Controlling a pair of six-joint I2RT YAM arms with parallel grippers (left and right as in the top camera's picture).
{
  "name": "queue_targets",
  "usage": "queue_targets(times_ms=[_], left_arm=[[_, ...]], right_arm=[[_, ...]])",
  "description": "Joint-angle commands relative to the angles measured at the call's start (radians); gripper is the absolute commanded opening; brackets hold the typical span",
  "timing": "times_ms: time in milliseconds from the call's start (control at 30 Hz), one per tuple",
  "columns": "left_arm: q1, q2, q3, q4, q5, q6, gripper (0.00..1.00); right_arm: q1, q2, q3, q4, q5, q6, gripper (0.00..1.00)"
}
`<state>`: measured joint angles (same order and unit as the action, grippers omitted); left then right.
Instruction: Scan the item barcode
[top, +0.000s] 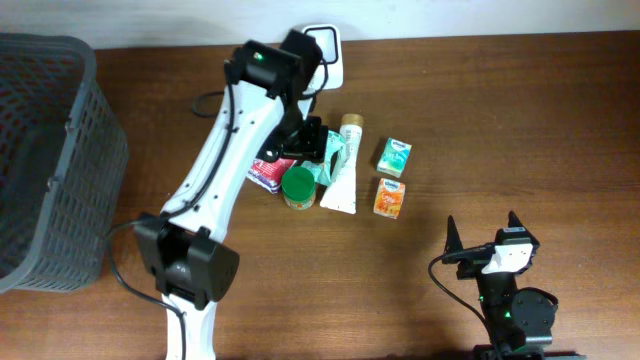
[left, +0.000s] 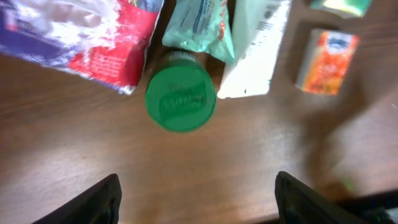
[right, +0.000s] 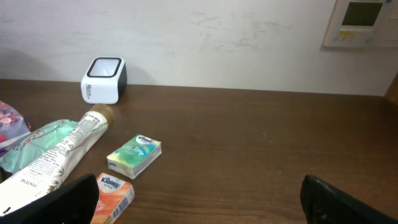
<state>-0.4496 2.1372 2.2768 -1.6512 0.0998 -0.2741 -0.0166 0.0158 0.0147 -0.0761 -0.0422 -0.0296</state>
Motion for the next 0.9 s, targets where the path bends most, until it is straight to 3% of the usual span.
queue_targets(times_ms=[0, 100, 133, 200, 267, 333, 467, 567, 733, 867], left_arm=[[-0.003, -0.080, 0.098, -0.037, -0.031, 0.044, 0.77], [0.026, -0.188, 0.101, -0.037, -0.119, 0.044, 0.54], [0.042, -0.221, 0.101, -0.037, -0.161, 0.044, 0.38], [0.109, -0.314, 0.101, -0.037, -0.254, 0.044, 0.14], [0.223, -0.389, 0.101, -0.022, -0.315, 0.040, 0.00], [0.360, -0.433, 0.101, 0.023, -0.359, 0.039, 0.00], [0.674, -0.441, 0.099, 0.099, -0.359, -0.162, 0.00], [0.819, -0.437, 0.094, 0.115, -0.363, -0.163, 0.00], [0.924, -0.353, 0.093, -0.018, -0.426, -0.186, 0.00], [0.928, -0.314, 0.016, -0.037, -0.421, -0.304, 0.00]], right_arm=[[0.010, -0.007, -0.009, -0.002, -0.002, 0.000, 0.99], [0.010, -0.007, -0.009, -0.002, -0.002, 0.000, 0.99], [0.010, -0.007, -0.009, -0.002, -0.002, 0.000, 0.99], [0.010, -0.007, -0.009, -0.002, -0.001, 0.000, 0.99], [0.010, -0.007, -0.009, -0.002, -0.002, 0.000, 0.99], [0.010, -0.007, -0.009, -0.002, -0.002, 0.000, 0.99], [0.010, -0.007, -0.009, -0.002, -0.002, 0.000, 0.99], [0.010, -0.007, -0.009, -0.002, -0.002, 0.000, 0.99], [0.010, -0.007, -0.009, -0.002, -0.002, 0.000, 0.99], [0.010, -0.007, -0.009, -0.002, -0.002, 0.000, 0.99]])
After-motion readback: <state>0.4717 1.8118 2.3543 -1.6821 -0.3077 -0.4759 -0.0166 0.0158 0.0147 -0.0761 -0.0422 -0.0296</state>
